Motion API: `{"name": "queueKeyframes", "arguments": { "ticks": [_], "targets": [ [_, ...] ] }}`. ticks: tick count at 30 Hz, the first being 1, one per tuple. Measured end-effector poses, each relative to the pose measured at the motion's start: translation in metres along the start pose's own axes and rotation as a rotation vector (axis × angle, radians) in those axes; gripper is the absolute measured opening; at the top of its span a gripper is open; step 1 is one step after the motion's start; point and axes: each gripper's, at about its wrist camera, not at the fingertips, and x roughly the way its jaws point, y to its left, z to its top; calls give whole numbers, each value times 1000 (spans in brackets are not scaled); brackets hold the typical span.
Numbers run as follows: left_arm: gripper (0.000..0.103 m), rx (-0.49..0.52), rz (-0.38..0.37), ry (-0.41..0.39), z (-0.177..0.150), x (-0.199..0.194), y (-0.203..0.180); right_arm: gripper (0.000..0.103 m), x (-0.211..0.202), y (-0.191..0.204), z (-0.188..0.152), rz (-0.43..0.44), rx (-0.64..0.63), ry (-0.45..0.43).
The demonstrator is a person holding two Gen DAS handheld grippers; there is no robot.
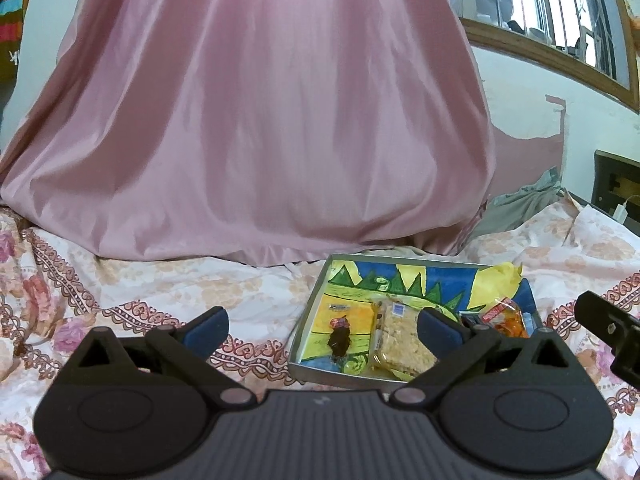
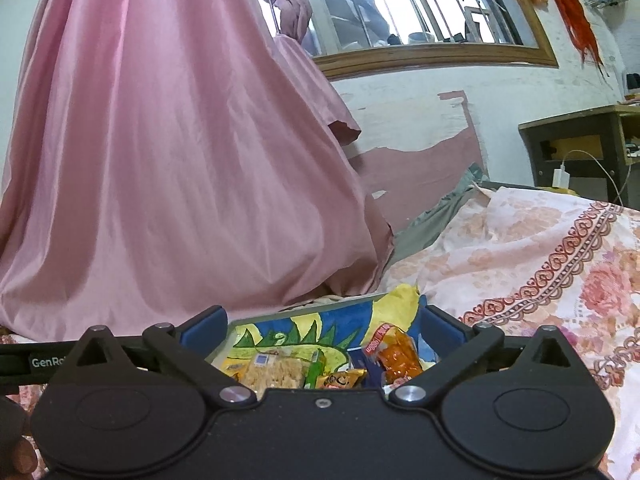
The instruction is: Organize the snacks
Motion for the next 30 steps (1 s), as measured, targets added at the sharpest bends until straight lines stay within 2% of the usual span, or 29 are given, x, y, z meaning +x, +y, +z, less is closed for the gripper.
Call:
{"name": "queueKeyframes", "arguments": {
  "ticks": [17, 23, 30],
  "targets": [
    [102, -4, -2, -31, -21, -47, 19, 102, -49, 15, -14, -13, -11, -10],
    [102, -32, 11, -1, -35, -57, 38, 102, -64, 25, -29, -3, -42, 37],
    [102, 10, 21, 34, -58, -67, 54, 102, -77, 40, -50, 5, -71, 115]
  ]
}}
